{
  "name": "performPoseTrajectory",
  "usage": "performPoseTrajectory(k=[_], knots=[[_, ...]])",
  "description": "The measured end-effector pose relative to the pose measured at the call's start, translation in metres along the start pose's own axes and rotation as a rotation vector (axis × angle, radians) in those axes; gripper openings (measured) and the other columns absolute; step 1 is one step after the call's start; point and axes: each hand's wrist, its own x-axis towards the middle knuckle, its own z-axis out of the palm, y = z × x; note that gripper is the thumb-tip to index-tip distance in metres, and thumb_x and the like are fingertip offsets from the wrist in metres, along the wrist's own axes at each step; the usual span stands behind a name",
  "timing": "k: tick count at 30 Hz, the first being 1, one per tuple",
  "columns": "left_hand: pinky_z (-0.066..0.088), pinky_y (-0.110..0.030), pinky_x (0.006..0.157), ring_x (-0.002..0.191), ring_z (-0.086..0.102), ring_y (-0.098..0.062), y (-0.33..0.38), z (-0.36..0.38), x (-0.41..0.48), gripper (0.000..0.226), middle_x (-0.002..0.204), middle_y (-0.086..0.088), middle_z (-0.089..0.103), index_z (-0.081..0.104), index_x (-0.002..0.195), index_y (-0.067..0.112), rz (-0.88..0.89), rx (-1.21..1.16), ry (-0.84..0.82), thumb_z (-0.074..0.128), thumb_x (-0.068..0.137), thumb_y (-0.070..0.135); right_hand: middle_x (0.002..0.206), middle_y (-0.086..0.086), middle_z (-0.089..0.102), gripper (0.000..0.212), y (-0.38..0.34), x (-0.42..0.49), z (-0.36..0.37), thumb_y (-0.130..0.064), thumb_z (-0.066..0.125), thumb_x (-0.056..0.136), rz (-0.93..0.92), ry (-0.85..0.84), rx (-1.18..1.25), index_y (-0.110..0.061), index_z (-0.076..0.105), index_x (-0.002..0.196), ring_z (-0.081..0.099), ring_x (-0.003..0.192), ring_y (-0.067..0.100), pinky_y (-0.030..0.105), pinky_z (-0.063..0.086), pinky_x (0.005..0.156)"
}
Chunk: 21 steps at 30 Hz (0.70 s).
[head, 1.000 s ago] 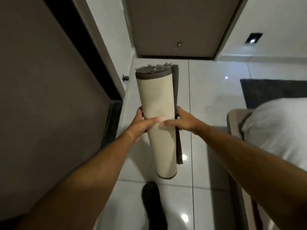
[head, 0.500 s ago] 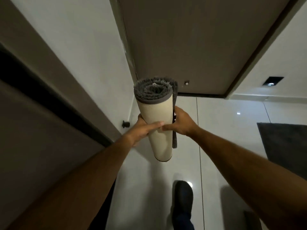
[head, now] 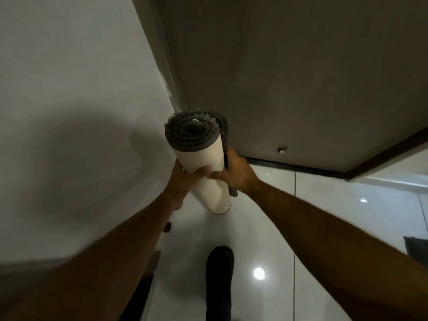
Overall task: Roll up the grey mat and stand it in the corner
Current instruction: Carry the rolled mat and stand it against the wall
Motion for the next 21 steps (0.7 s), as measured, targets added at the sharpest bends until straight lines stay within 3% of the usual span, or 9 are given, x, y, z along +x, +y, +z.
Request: performPoseTrajectory(k=[5, 8, 11, 16, 19, 21], knots=[[0.057, -0.025, 0.084, 0.111, 0.064, -0.004, -0.014, -0.025, 0.106, 0.078, 0.132, 0.011, 0.059, 0.043, 0.14, 0.035, -0.01, -0.029, 0.016, 0.079, 0.074, 0.016, 0.124, 0.006, 0.061, 0.077, 0.026, 0.121, 0.013, -0.038, 0.084, 0.07, -0.008, -0.052, -0.015, -0.013, 0.043, 0.13, 0.059, 0.106, 0.024, 0.036, 0.049, 0.08], [0.049, -0.038, 0.104, 0.128, 0.054, -0.017, -0.023, -0.036, 0.148, 0.08, 0.146, 0.0, 0.052, 0.036, 0.147, 0.028, -0.013, -0.006, 0.046, 0.076, 0.08, 0.012, 0.125, 0.006, 0.062, 0.077, 0.039, 0.17, 0.028, -0.035, 0.084, 0.072, 0.013, -0.067, -0.002, -0.013, 0.043, 0.132, 0.06, 0.107, 0.026, 0.039, 0.052, 0.083], [0.037, -0.044, 0.115, 0.139, 0.043, -0.023, -0.028, -0.044, 0.17, 0.107, 0.155, -0.004, 0.04, 0.023, 0.154, 0.024, -0.05, 0.002, 0.071, 0.079, 0.062, 0.033, 0.125, 0.006, 0.062, 0.072, 0.047, 0.2, 0.044, -0.038, 0.082, 0.075, 0.02, -0.082, 0.02, -0.015, 0.043, 0.131, 0.061, 0.109, 0.026, 0.032, 0.049, 0.08], [0.033, -0.049, 0.117, 0.141, 0.038, -0.027, -0.038, -0.047, 0.211, 0.134, 0.158, -0.003, 0.033, 0.011, 0.158, 0.027, -0.235, -0.009, 0.284, 0.078, 0.047, 0.061, 0.147, 0.007, 0.048, 0.094, 0.045, 0.236, 0.052, -0.047, 0.075, 0.08, 0.04, -0.069, 0.075, -0.018, 0.022, 0.152, 0.05, 0.127, 0.027, 0.033, 0.045, 0.097], [0.037, -0.049, 0.112, 0.142, 0.036, -0.03, -0.05, -0.038, 0.209, 0.128, 0.158, -0.004, 0.033, 0.014, 0.156, 0.026, -0.286, -0.045, 0.353, 0.083, 0.053, 0.059, 0.157, 0.005, 0.035, 0.114, 0.047, 0.238, 0.038, -0.056, 0.077, 0.074, 0.097, -0.14, 0.05, -0.018, 0.009, 0.156, 0.039, 0.138, 0.025, 0.034, 0.037, 0.11], [0.037, -0.051, 0.111, 0.143, 0.033, -0.034, -0.056, -0.034, 0.205, 0.122, 0.16, -0.007, 0.029, 0.011, 0.156, 0.028, -0.334, -0.068, 0.409, 0.085, 0.062, 0.055, 0.161, 0.005, 0.026, 0.119, 0.046, 0.23, 0.029, -0.056, 0.079, 0.071, 0.1, -0.164, 0.002, -0.02, 0.004, 0.157, 0.031, 0.143, 0.025, 0.032, 0.031, 0.11]])
